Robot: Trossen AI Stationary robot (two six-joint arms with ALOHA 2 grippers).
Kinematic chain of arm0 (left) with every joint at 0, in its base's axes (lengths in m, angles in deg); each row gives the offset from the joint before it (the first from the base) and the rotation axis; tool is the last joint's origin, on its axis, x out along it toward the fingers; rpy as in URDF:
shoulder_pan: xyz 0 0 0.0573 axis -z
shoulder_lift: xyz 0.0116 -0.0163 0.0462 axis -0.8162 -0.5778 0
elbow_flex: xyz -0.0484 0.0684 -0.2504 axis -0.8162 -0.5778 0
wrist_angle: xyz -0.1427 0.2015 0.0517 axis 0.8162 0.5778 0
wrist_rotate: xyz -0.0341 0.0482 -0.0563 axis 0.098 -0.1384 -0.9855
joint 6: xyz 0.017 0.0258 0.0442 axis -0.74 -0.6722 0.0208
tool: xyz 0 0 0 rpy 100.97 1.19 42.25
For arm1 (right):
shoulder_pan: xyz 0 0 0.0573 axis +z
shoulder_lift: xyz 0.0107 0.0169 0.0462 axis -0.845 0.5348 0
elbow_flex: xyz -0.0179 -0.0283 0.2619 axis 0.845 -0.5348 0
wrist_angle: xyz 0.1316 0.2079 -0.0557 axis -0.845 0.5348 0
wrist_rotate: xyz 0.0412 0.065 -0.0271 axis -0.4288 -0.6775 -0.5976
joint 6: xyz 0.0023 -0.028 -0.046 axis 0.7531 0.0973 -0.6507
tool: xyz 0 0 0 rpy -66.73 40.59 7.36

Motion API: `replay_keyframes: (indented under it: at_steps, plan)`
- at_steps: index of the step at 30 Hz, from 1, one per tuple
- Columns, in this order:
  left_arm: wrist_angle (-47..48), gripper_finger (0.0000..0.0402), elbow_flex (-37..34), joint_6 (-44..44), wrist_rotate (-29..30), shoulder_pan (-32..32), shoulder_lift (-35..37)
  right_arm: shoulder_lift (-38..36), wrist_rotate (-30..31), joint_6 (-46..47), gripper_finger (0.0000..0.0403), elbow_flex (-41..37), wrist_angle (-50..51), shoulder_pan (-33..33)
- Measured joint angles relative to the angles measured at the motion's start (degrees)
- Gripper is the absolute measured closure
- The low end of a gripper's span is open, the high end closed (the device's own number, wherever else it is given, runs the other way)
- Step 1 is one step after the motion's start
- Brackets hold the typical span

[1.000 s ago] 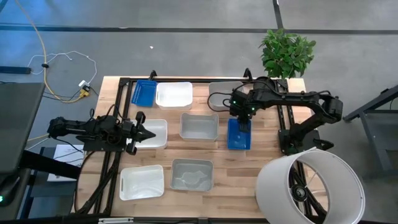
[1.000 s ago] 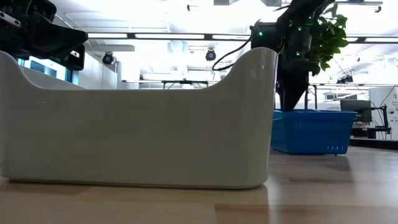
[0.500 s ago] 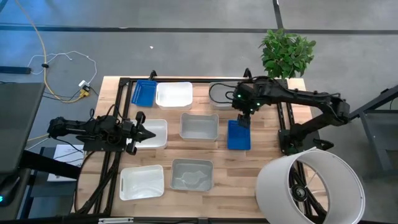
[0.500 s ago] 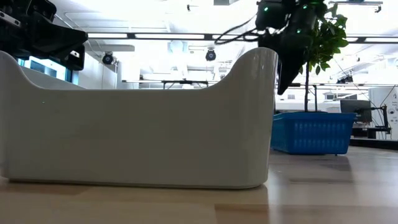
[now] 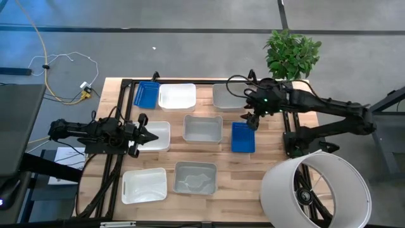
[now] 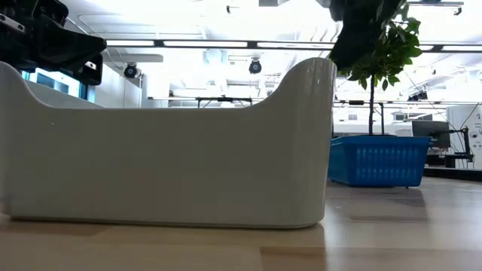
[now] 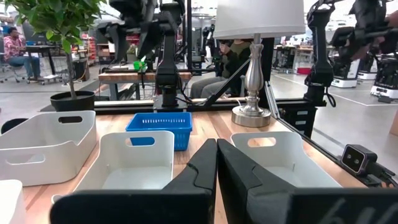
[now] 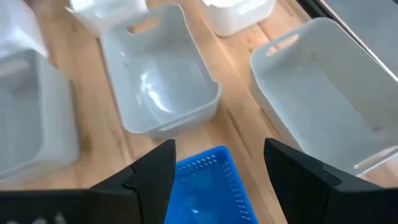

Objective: Stack baskets by color
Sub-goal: Stack the blue bin into the middle right blue basket

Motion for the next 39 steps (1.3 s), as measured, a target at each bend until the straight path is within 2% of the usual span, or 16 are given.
replay_keyframes:
  at_steps: [7, 15, 18, 23, 26, 35, 39]
  plan:
    - [-0.02, 0.0401, 0.0, -0.01, 0.02, 0.02, 0.0, -5.24, 8.05, 2.3, 0.0171, 0.0, -0.31, 4.83]
    - [0.0, 0.0401, 0.0, -0.02, 0.02, 0.0, -0.01, -7.64, 11.2, 4.1, 0.0171, -1.4, -5.63, 8.92]
    - [-0.01, 0.0401, 0.0, -0.02, 0.01, 0.0, 0.01, -9.57, 11.11, 5.72, 0.0171, -8.08, -14.85, 9.85]
    - [-0.02, 0.0401, 0.0, -0.02, 0.0, 0.0, -0.01, -13.56, 7.22, 10.6, 0.0171, -19.83, -30.69, 9.7]
    - [-0.02, 0.0401, 0.0, -0.02, 0.02, 0.0, -0.01, -15.54, 5.41, 12.79, 0.0171, -23.9, -35.86, 9.59]
    - [-0.02, 0.0401, 0.0, -0.02, 0.02, 0.0, 0.01, -17.89, 5.95, 13.42, 0.0171, -26.18, -42.58, 10.85]
    - [-0.02, 0.0401, 0.0, -0.02, 0.02, 0.02, 0.01, -17.87, 4.9, 11.68, 0.0171, -26.18, -41.85, 10.85]
